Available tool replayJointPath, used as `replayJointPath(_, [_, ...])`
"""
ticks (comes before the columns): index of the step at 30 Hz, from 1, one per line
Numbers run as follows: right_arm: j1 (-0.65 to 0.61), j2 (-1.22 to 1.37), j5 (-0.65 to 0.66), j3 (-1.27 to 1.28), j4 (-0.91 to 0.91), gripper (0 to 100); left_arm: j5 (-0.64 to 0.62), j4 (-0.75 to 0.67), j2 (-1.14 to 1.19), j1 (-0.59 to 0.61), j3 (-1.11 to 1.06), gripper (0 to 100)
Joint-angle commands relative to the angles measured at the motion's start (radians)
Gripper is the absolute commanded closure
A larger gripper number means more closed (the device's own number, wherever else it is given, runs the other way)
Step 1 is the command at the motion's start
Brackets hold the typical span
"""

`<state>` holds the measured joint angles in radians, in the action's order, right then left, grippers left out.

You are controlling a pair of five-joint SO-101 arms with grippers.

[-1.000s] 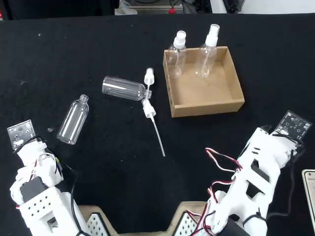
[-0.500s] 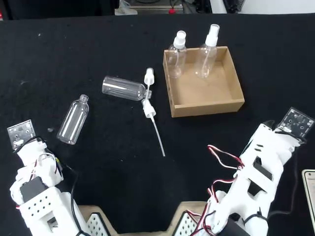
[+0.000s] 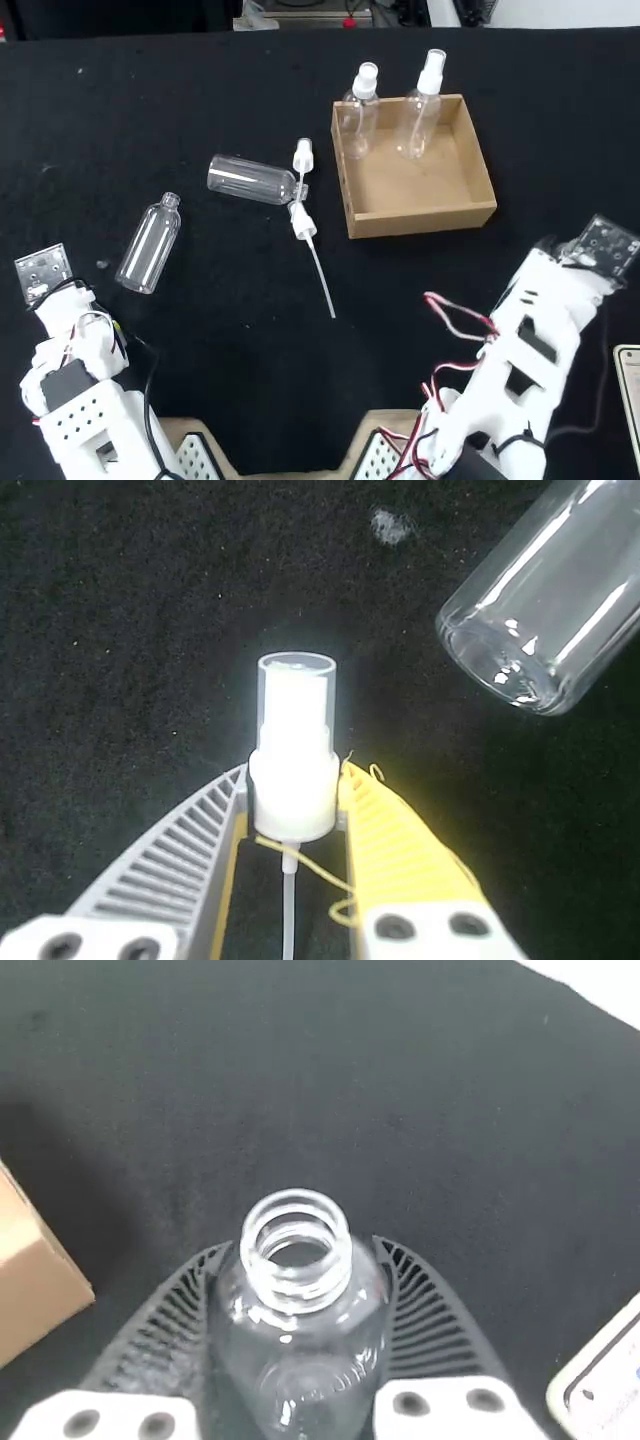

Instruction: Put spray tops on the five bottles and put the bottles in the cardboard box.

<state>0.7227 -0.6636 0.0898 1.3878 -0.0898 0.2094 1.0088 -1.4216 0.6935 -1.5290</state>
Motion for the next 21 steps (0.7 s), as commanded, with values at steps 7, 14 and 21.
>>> replayJointPath(7, [-0.087, -0.255, -0.003, -0.45, 0.749, 92.3, -0.005, -0.012, -0.011, -0.015, 0.012, 92])
replayJointPath(14, [-0.523, -0.433, -0.002, -0.608, 1.168, 92.3, -0.005, -0.011, -0.011, -0.015, 0.012, 92])
replayJointPath(21, [-0.976, -0.533, -0.002, -0.521, 1.18, 92.3, -0.005, -0.017, -0.011, -0.018, 0.012, 92])
